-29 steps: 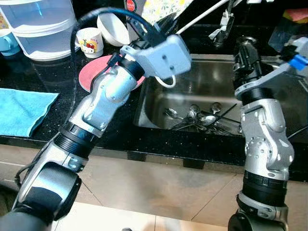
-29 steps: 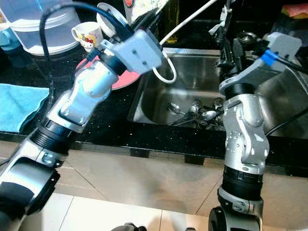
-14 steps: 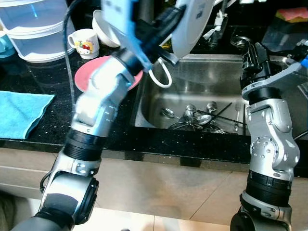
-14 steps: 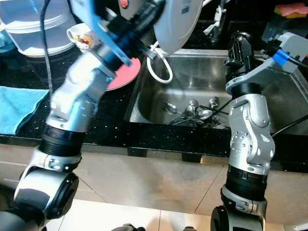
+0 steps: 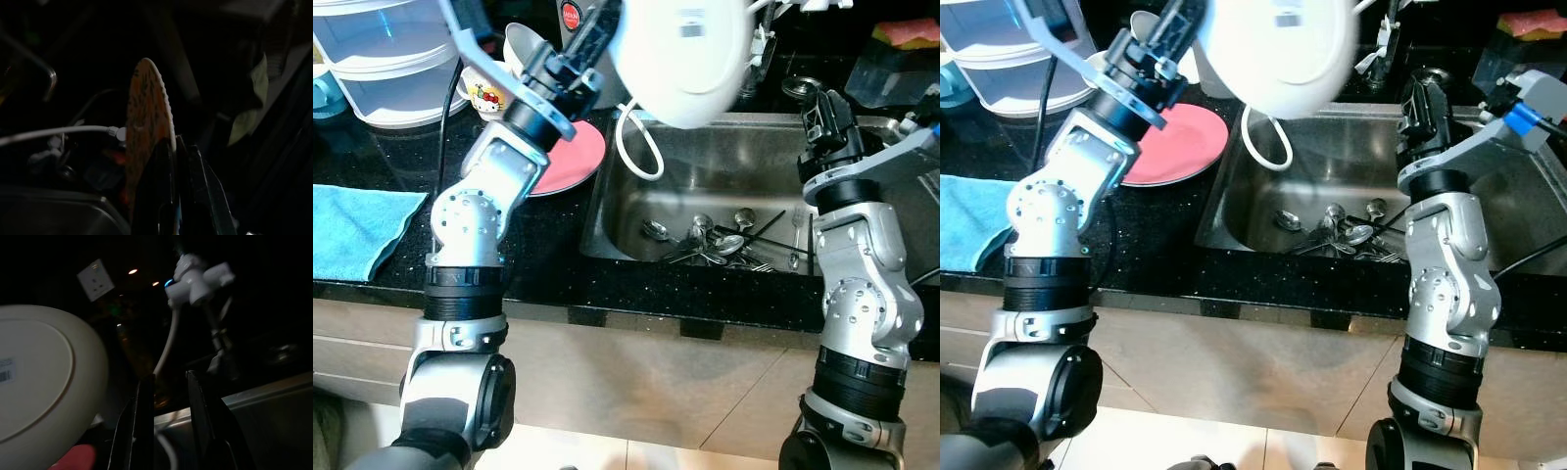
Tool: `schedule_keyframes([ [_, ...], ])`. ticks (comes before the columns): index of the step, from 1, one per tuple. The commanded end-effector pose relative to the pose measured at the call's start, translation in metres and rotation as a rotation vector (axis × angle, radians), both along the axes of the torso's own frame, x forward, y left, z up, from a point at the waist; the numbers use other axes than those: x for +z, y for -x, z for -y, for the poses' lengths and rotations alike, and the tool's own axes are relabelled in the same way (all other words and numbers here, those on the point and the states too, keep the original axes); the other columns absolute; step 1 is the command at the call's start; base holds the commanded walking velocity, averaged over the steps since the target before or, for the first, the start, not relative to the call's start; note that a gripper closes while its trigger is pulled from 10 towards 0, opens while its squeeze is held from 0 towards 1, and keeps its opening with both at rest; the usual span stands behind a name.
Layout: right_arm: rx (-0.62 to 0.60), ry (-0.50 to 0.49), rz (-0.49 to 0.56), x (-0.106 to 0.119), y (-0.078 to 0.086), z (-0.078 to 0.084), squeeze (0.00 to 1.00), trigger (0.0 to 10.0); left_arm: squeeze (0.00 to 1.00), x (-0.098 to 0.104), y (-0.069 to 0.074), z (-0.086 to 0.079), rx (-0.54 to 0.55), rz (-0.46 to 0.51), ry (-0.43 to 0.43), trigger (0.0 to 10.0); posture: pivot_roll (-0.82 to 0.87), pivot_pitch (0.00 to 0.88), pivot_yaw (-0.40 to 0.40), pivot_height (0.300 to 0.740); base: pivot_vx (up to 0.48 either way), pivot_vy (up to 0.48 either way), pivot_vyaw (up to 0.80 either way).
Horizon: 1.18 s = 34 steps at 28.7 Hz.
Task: Kitchen organization
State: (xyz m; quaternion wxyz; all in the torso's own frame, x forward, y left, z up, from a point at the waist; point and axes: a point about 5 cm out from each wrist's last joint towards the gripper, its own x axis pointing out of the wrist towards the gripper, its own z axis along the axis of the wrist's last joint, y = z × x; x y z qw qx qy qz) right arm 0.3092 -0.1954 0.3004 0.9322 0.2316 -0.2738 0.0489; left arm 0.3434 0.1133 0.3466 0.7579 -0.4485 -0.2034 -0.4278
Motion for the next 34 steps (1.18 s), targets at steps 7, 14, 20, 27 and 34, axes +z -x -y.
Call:
schedule_keyframes([
  [7,0.028,0.054,-0.020,-0.001,0.001,-0.001,0.00,10.0,0.00,-0.005,0.000,0.000,0.016,0.065,-0.180,10.0,0.04,0.133,0.066,0.740,0.000,0.000,0.00],
  [14,-0.020,0.095,-0.019,0.004,0.004,0.012,0.00,10.0,0.00,-0.035,0.015,0.036,0.174,0.509,-0.920,10.0,0.04,0.134,0.065,0.740,0.000,0.000,0.00],
  [20,-0.108,0.190,-0.016,0.009,0.007,0.021,0.00,10.0,0.00,-0.054,0.025,0.053,0.265,0.860,-1.222,10.0,0.04,0.127,0.064,0.740,0.000,0.000,0.00],
  [27,-0.154,0.814,0.023,0.003,0.010,-0.005,0.00,10.0,0.00,-0.049,0.025,0.052,0.328,1.002,-1.291,10.0,0.04,0.115,0.065,0.740,0.000,0.000,0.00],
  [34,-0.192,1.285,0.115,0.006,0.017,-0.012,0.00,10.0,0.00,-0.049,0.017,0.042,0.358,1.004,-1.309,10.0,0.04,0.107,0.067,0.740,0.000,0.000,0.00],
])
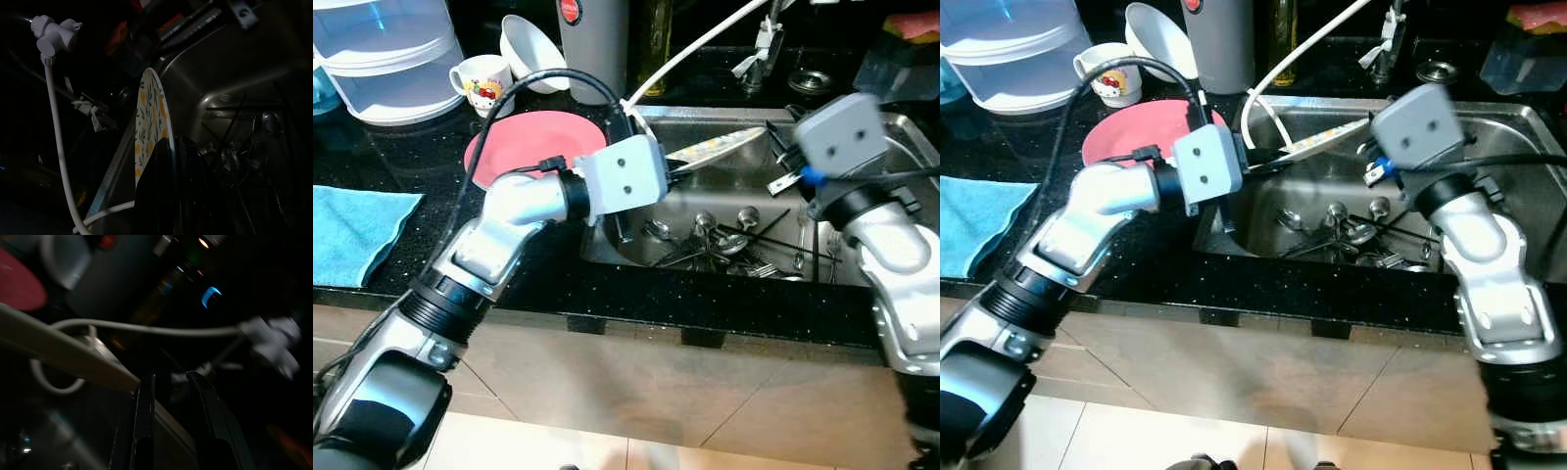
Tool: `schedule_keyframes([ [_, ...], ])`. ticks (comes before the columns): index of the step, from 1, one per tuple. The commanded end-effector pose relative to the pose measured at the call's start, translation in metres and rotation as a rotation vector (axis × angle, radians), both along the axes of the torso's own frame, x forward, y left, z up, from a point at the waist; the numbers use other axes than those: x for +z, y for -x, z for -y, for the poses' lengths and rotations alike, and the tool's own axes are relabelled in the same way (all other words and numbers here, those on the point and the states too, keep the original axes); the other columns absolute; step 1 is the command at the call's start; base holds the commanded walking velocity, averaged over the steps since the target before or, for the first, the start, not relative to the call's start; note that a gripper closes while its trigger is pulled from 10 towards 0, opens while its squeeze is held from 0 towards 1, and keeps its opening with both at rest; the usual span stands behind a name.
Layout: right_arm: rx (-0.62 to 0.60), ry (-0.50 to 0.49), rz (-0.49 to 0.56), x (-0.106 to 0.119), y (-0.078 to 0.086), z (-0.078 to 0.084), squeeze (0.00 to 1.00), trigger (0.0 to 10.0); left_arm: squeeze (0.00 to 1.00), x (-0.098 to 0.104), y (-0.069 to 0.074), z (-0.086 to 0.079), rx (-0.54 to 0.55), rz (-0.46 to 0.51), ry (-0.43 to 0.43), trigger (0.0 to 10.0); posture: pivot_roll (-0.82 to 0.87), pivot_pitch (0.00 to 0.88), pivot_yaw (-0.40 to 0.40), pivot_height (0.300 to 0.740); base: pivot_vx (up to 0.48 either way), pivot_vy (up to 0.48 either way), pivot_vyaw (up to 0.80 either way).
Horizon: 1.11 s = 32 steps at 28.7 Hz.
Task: Kitchen organization
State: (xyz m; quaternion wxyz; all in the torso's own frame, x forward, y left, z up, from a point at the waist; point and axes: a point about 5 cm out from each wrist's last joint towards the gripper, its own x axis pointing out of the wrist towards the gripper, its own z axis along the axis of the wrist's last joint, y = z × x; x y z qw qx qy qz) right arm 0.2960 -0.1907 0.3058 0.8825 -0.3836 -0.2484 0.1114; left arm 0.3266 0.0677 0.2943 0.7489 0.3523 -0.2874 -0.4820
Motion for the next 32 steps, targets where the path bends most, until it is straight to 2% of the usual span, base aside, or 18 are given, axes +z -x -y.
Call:
schedule_keyframes([
  [1,0.039,0.048,0.014,0.000,0.004,-0.008,0.00,10.0,0.00,0.004,0.000,-0.004,-0.005,0.028,-0.015,10.0,0.04,0.107,0.067,0.740,0.000,0.000,0.00],
  [3,0.081,0.150,0.025,0.006,0.009,-0.011,0.00,10.0,0.00,0.004,-0.002,-0.008,0.001,0.026,-0.017,10.0,0.03,0.104,0.067,0.740,0.000,0.000,0.00],
  [7,0.075,0.306,0.021,0.010,0.012,-0.004,0.00,10.0,0.00,0.001,-0.006,-0.015,0.015,0.051,-0.074,10.0,0.02,0.100,0.068,0.740,0.000,0.000,0.00],
  [8,0.075,0.306,0.021,0.010,0.012,-0.004,0.00,10.0,0.00,0.001,-0.006,-0.015,0.015,0.051,-0.074,10.0,0.02,0.100,0.068,0.740,0.000,0.000,0.00],
  [11,0.097,0.397,-0.025,0.006,0.012,-0.002,0.00,10.0,0.00,-0.003,-0.008,-0.016,0.002,0.059,-0.116,10.0,0.02,0.101,0.073,0.740,0.000,0.000,0.00],
  [14,0.101,0.419,-0.036,0.005,0.011,-0.002,0.00,10.0,0.00,-0.004,-0.008,-0.016,-0.001,0.062,-0.124,10.0,0.02,0.101,0.073,0.740,0.000,0.000,0.00],
  [15,0.118,0.482,-0.066,-0.001,0.011,-0.001,0.00,10.0,0.00,-0.004,-0.010,-0.017,-0.004,0.064,-0.130,10.0,0.02,0.103,0.073,0.740,0.000,0.000,0.00],
  [16,0.128,0.503,-0.080,-0.003,0.012,-0.001,0.00,10.0,0.00,-0.004,-0.010,-0.017,-0.005,0.065,-0.131,10.0,0.02,0.103,0.073,0.740,0.000,0.000,0.00],
  [23,0.210,0.563,-0.148,-0.011,0.015,-0.008,0.00,10.0,0.00,-0.003,-0.010,-0.013,-0.036,0.080,-0.138,10.0,0.02,0.111,0.075,0.740,0.000,0.000,0.00],
  [28,0.226,0.547,-0.165,-0.012,0.013,-0.009,0.00,10.0,0.00,-0.005,-0.009,-0.010,-0.051,0.105,-0.178,10.0,0.02,0.112,0.073,0.740,0.000,0.000,0.00],
  [29,0.221,0.528,-0.149,-0.009,0.010,-0.009,0.00,10.0,0.00,-0.009,-0.010,-0.009,-0.046,0.129,-0.208,10.0,0.02,0.114,0.069,0.740,0.000,0.000,0.00],
  [32,0.217,0.522,-0.141,-0.007,0.008,-0.009,0.00,10.0,0.00,-0.011,-0.010,-0.006,-0.046,0.147,-0.221,10.0,0.03,0.116,0.066,0.740,0.000,0.000,0.00],
])
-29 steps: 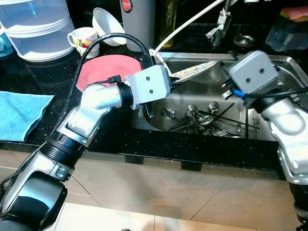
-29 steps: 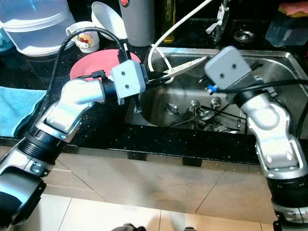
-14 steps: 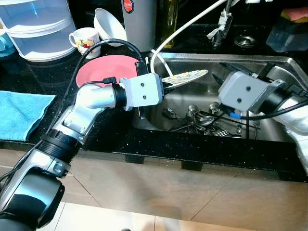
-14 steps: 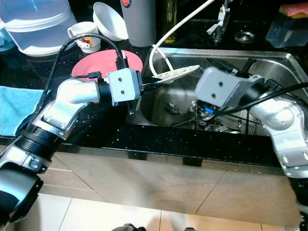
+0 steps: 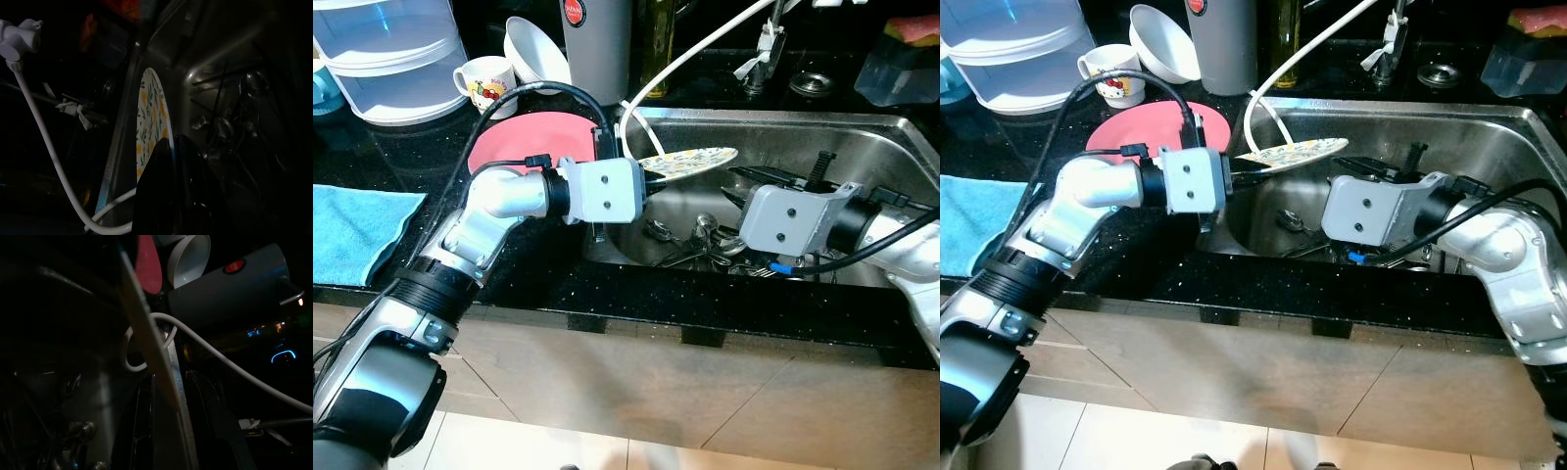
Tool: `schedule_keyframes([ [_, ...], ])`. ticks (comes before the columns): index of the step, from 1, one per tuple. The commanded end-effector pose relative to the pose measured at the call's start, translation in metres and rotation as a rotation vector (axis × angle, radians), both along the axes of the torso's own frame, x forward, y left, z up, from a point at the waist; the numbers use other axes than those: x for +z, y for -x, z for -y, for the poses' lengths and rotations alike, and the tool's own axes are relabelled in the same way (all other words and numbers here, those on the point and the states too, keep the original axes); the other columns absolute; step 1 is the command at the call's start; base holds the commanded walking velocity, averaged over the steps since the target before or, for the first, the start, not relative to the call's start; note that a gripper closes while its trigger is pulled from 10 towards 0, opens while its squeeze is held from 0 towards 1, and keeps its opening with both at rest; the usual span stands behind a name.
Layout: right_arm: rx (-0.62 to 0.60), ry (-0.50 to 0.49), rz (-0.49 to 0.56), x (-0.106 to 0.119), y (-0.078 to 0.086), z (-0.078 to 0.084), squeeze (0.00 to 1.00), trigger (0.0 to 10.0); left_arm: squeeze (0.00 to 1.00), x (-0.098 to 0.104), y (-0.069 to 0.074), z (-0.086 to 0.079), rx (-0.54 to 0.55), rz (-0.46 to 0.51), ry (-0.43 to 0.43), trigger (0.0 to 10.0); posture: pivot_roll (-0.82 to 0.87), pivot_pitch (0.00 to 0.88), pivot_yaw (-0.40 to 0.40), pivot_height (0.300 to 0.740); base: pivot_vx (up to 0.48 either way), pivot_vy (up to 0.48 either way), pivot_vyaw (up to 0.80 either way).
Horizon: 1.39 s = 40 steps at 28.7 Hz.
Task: Kitchen organization
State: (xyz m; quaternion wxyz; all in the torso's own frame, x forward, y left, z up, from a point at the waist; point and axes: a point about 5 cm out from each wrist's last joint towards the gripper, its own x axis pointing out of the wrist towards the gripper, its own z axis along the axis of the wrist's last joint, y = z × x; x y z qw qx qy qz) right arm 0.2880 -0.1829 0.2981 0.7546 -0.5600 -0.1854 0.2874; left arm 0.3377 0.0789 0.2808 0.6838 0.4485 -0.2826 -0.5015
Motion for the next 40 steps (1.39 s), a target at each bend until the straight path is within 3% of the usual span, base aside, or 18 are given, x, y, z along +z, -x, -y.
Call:
schedule_keyframes([
  [1,0.012,0.003,0.001,0.000,0.000,-0.001,0.00,10.0,0.00,0.002,0.001,0.005,-0.015,0.036,-0.015,10.0,0.03,0.116,0.066,0.740,0.000,0.000,0.00],
  [5,0.018,-0.003,-0.004,0.000,-0.002,-0.002,0.00,10.0,0.00,0.001,0.003,0.008,-0.026,0.071,-0.032,10.0,0.02,0.118,0.063,0.740,0.000,0.000,0.00],
  [20,0.041,-0.017,-0.081,-0.012,0.000,-0.006,0.00,10.0,0.00,0.008,0.005,0.020,-0.057,0.129,0.041,10.0,0.02,0.122,0.062,0.740,0.000,0.000,0.00],
  [21,0.043,-0.019,-0.081,-0.012,-0.001,-0.007,0.00,7.0,0.00,0.009,0.005,0.020,-0.059,0.131,0.043,10.0,0.02,0.122,0.062,0.740,0.000,0.000,0.00],
  [22,0.044,-0.020,-0.080,-0.012,-0.001,-0.007,0.00,3.0,0.00,0.009,0.006,0.020,-0.060,0.134,0.044,10.0,0.02,0.122,0.062,0.740,0.000,0.000,0.00],
  [23,0.045,-0.025,-0.076,-0.012,-0.001,-0.008,0.00,0.0,0.00,0.009,0.006,0.021,-0.060,0.136,0.044,10.0,0.02,0.122,0.062,0.740,0.000,0.000,0.00],
  [35,0.050,-0.028,-0.077,-0.011,-0.001,-0.008,0.00,0.0,0.00,0.011,0.007,0.025,-0.063,0.205,0.044,10.0,0.02,0.123,0.061,0.740,0.000,0.000,0.00],
  [36,0.050,-0.027,-0.077,-0.011,-0.001,-0.008,0.00,0.0,1.00,0.013,0.007,0.026,-0.067,0.210,0.051,10.0,0.02,0.123,0.061,0.740,0.000,0.000,0.00],
  [40,0.050,-0.024,-0.074,-0.011,-0.001,-0.008,0.00,0.0,1.00,0.013,0.009,0.026,-0.097,0.181,0.040,10.0,0.02,0.123,0.061,0.740,0.000,0.000,0.00],
])
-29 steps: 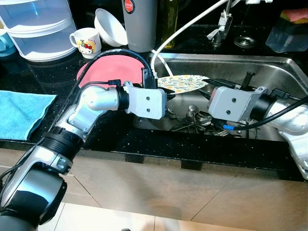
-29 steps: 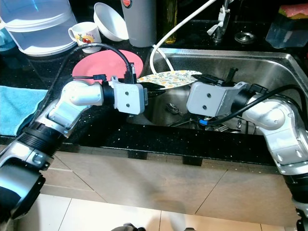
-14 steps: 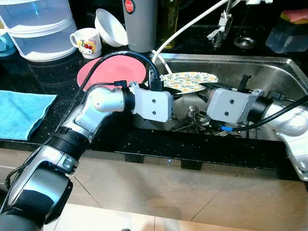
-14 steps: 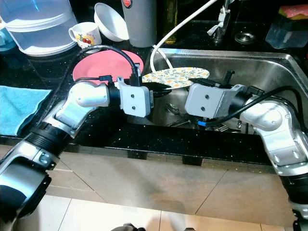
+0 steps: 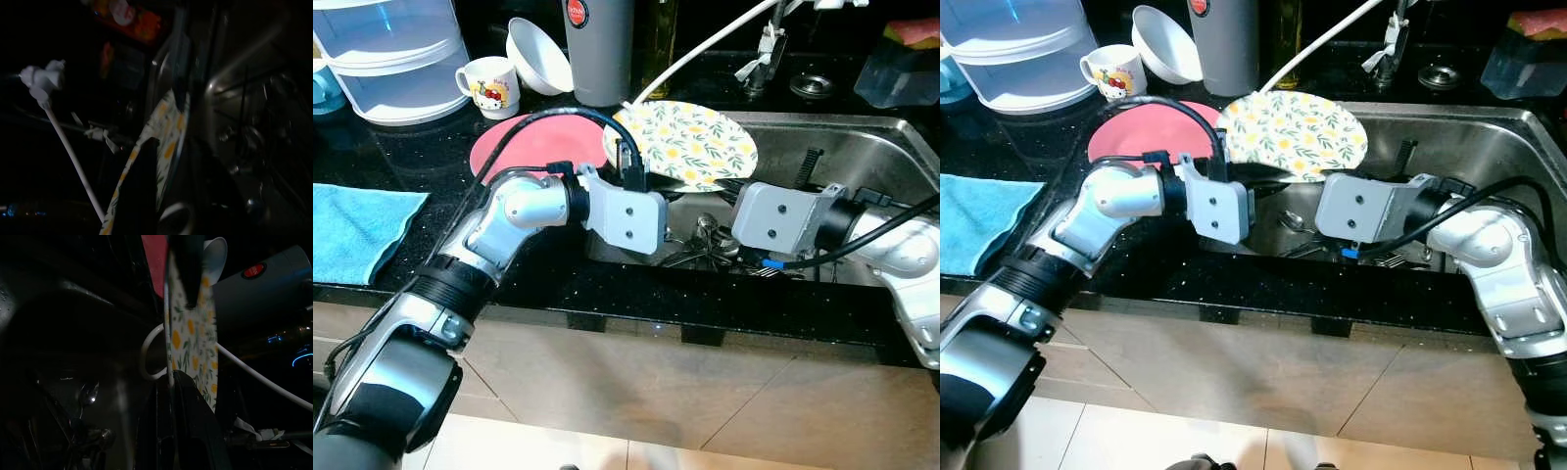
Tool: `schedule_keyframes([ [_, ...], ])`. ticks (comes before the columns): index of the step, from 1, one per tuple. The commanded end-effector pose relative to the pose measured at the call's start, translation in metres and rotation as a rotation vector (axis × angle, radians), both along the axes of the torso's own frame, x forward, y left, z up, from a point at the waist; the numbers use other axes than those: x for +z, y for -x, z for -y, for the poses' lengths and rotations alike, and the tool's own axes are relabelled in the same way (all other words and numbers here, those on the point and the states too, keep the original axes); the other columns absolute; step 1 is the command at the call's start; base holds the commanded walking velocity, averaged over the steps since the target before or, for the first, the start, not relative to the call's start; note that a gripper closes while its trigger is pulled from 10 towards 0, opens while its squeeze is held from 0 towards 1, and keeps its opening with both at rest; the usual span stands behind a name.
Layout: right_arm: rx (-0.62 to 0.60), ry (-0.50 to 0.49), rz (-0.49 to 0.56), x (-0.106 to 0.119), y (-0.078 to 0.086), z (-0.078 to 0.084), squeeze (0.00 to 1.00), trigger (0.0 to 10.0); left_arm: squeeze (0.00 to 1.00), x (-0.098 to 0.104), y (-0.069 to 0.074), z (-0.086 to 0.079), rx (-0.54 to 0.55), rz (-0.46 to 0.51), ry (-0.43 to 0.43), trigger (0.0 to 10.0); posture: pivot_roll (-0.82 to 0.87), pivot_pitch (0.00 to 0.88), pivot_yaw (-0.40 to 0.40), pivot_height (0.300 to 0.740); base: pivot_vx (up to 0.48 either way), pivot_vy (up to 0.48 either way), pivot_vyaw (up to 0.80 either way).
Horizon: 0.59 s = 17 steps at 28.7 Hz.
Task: Kitchen organization
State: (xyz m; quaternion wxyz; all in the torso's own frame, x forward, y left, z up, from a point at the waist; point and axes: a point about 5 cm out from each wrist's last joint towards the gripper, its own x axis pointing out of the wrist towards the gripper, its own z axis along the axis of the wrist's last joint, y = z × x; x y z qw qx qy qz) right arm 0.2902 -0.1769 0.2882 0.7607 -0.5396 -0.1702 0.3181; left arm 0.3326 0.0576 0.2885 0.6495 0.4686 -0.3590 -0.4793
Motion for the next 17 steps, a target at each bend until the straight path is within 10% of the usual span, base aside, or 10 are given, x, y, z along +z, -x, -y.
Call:
schedule_keyframes([
  [1,0.013,-0.005,-0.001,-0.001,0.001,-0.002,0.00,0.0,1.00,0.005,0.004,0.005,-0.036,0.018,0.002,10.0,0.02,0.123,0.061,0.740,0.000,0.000,0.00],
  [3,0.010,-0.001,0.000,-0.001,0.000,-0.002,0.00,0.0,1.00,0.006,0.005,0.005,-0.032,0.016,0.006,10.0,0.02,0.123,0.061,0.740,0.000,0.000,0.00],
  [4,0.001,0.003,0.007,-0.001,-0.001,-0.001,0.00,10.0,0.00,0.006,0.008,0.005,-0.053,0.022,0.005,10.0,0.02,0.122,0.061,0.740,0.000,0.000,0.00],
  [17,-0.153,0.038,0.076,0.002,-0.015,0.019,0.00,10.0,0.00,0.012,0.020,-0.010,-0.114,-0.032,-0.063,10.0,0.03,0.112,0.061,0.740,0.000,0.000,0.00],
])
